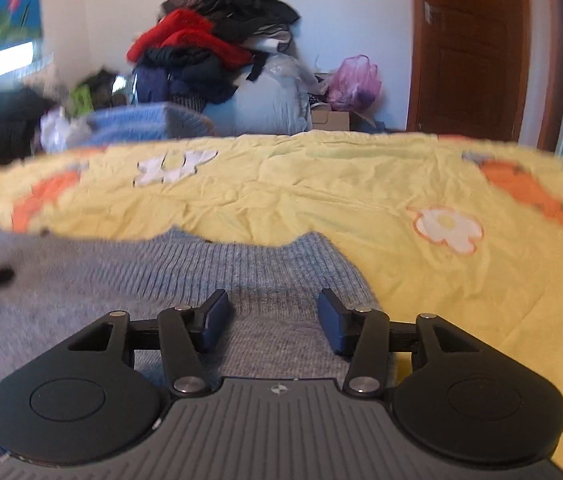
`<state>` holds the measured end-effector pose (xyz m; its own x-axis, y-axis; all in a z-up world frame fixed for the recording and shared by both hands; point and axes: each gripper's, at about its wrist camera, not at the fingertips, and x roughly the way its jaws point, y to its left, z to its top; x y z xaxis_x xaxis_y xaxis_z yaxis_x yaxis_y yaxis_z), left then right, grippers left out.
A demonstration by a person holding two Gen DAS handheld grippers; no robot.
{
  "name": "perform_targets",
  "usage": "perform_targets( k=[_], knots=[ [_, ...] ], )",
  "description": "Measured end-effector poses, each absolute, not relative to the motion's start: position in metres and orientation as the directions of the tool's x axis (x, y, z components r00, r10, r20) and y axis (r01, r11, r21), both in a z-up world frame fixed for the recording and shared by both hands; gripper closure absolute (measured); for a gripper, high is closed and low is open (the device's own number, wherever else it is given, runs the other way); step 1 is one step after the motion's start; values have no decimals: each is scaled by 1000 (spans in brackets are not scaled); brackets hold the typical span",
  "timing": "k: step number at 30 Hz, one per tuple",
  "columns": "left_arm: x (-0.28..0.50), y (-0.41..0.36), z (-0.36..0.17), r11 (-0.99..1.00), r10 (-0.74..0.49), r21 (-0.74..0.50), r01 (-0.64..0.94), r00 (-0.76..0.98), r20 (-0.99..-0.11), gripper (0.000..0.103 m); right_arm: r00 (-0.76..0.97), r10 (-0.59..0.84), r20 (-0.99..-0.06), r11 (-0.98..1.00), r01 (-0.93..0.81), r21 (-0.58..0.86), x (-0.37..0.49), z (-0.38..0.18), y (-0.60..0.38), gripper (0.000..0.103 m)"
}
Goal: Fold small clothes
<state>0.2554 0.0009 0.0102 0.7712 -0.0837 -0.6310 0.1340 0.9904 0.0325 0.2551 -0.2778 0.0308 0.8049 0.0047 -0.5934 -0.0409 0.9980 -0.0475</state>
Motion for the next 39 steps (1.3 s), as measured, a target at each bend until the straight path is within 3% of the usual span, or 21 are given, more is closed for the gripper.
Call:
perform_targets(
  k=[3,5,6,8,10,19,22,25,27,29,31,34,37,39],
  knots=[
    [254,-1,11,991,-78,37,131,773,-630,13,834,31,-550,999,-16,33,229,53,-269,44],
    [254,-1,11,991,-79,36,131,772,-631,13,837,86,-541,996,-55,73,217,57,-263,26],
    [254,-1,11,991,-79,36,131,772,-630,13,829,68,-555,998,-51,45,215,52,-260,24],
    [254,-1,11,991,-78,37,131,773,-630,13,794,16,-607,999,-43,-29,218,35,-260,25],
    [254,-1,11,991,-79,37,131,773,-630,13,820,7,-572,994,-66,-84,211,25,-262,25],
    [234,-5,26,995,-23,66,80,792,-610,13,821,-29,-570,994,-36,-102,212,21,-257,19],
    [200,-2,42,989,-135,-30,145,803,-580,13,822,-32,-569,994,-33,-104,213,22,-257,18],
    [186,-10,36,976,-164,12,216,774,-611,13,822,-32,-569,994,-32,-102,212,22,-256,17],
    [191,-5,19,981,-109,52,186,754,-648,10,821,-34,-570,994,-30,-103,212,21,-257,16],
    [196,15,10,986,-144,-29,162,758,-636,1,820,-40,-572,995,-22,-100,213,21,-257,14],
    [203,19,9,989,-132,-37,141,758,-638,0,812,-54,-581,996,3,-89,215,21,-261,7],
    [203,15,11,991,-106,-9,131,763,-638,0,780,-15,-625,996,68,62,225,19,-286,1],
    [185,16,24,995,-57,24,93,777,-627,2,777,-23,-629,996,70,49,220,20,-284,1],
    [157,32,41,994,-108,-46,100,793,-599,1,783,-11,-622,993,81,84,205,29,-286,9]
  ],
)
